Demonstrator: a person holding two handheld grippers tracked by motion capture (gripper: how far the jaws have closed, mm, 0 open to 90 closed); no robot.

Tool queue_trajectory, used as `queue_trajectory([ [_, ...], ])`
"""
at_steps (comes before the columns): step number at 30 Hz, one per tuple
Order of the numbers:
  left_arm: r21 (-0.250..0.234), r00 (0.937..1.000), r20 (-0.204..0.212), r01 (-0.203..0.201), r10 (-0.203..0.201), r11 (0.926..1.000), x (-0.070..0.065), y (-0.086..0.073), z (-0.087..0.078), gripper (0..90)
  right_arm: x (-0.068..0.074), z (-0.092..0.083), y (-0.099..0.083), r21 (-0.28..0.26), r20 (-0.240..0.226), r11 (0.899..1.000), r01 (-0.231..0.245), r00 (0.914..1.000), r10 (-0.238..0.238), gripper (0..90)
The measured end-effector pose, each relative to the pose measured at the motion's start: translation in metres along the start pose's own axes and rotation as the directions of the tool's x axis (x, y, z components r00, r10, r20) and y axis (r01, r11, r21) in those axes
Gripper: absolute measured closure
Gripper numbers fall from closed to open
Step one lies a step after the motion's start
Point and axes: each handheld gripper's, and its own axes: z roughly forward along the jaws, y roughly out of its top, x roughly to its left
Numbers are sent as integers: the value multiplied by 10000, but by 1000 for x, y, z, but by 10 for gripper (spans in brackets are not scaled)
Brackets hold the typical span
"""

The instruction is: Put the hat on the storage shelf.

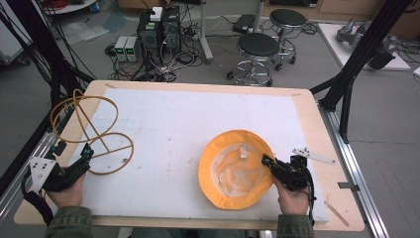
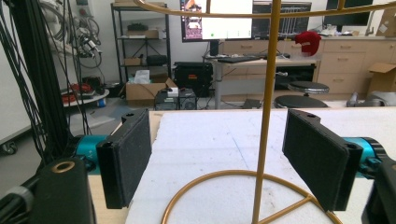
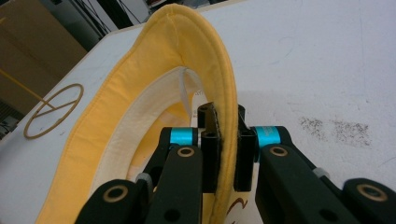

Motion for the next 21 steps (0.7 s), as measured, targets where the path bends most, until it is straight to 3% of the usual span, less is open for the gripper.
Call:
queue_trajectory([
  [5, 30, 10000, 32, 69, -69, 10000, 0, -1, 1, 243, 0, 1, 1, -51, -279, 9996, 278, 9992, -279, 849],
  [13, 35, 10000, 74, 54, -55, 10000, -1, 0, 1, 243, 5, 2, 5, -892, -389, 9904, 1056, 9932, -1094, 849],
  [16, -23, 9999, 75, 111, -111, 9999, 0, 0, 0, 243, 9, 3, 6, -1528, -434, 9731, 1726, 9825, -1811, 849],
  [21, -34, 9997, 58, 227, -227, 9997, 2, -1, 1, 243, 19, 7, 9, -2515, -54, 9327, 2586, 9632, -2686, 850],
])
